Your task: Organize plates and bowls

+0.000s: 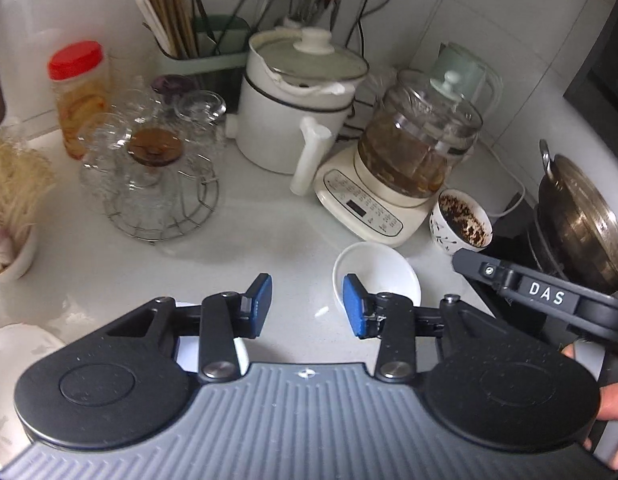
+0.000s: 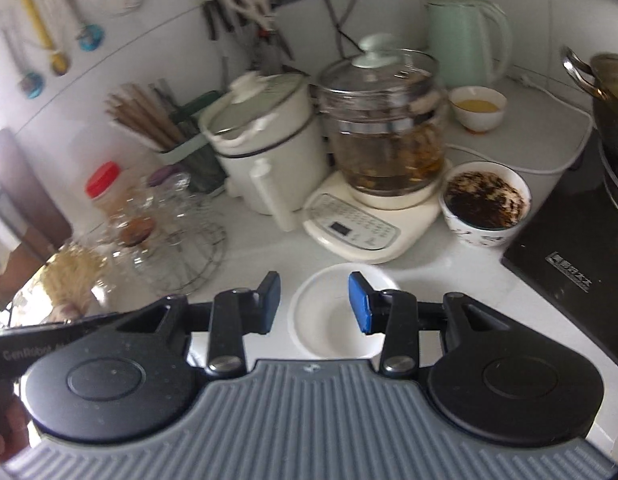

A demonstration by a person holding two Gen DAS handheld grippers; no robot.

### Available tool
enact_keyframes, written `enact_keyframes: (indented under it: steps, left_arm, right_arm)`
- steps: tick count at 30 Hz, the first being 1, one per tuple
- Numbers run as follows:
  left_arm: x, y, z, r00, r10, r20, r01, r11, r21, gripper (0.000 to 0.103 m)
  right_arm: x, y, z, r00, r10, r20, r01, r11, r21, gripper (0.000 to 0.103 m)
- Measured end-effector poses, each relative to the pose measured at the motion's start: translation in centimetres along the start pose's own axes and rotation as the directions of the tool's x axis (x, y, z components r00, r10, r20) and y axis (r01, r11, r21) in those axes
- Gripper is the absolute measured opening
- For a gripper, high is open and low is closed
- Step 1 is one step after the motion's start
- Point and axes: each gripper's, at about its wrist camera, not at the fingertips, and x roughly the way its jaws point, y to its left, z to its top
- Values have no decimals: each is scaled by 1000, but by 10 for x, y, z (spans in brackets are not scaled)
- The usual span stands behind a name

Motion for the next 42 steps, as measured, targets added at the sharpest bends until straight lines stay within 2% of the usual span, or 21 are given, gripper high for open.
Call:
enact_keyframes:
  steps: [8, 13, 15, 23, 27, 31, 35, 37, 40, 42]
  left_arm:
    - [40, -16, 15, 999, -14, -37, 14, 1000, 4, 48]
    - [71, -15, 23, 993, -34, -110, 31, 999, -28, 49]
    - [85, -17, 25, 988, -43, -147, 38, 999, -33, 49]
    - [137, -18, 28, 970, -72, -233, 48, 993, -110, 49]
    - [158, -16, 26, 961, -76, -266, 41, 990, -136, 49]
    - [172, -13, 21, 956, -73, -284, 30, 987, -156, 49]
    - [180, -8, 17, 949, -75, -306, 21, 984, -178, 47]
    - [182, -8, 17, 946, -82, -312, 26, 983, -181, 43]
    - [186, -10, 18, 940, -87, -329, 33, 985, -167, 30]
    - [187, -12, 18, 937, -87, -337, 36, 987, -154, 23]
  right_arm:
    - [27, -47, 5, 997, -42, -63, 50, 991, 121, 41]
    - [53, -71, 12, 991, -38, -129, 61, 982, 179, 44]
    - [65, -79, 14, 987, -10, -160, 43, 977, 207, 58]
    - [111, -108, 11, 953, 124, -278, -25, 942, 334, 58]
    - [129, -112, 9, 938, 149, -314, -33, 937, 349, 57]
    - [141, -111, 7, 923, 191, -333, -64, 932, 356, 48]
    - [150, -110, 4, 909, 213, -357, -75, 929, 364, 34]
    - [153, -109, 2, 901, 223, -371, -81, 929, 362, 27]
    - [156, -110, 0, 892, 230, -390, -80, 928, 364, 18]
    - [156, -111, -1, 893, 224, -391, -72, 928, 367, 14]
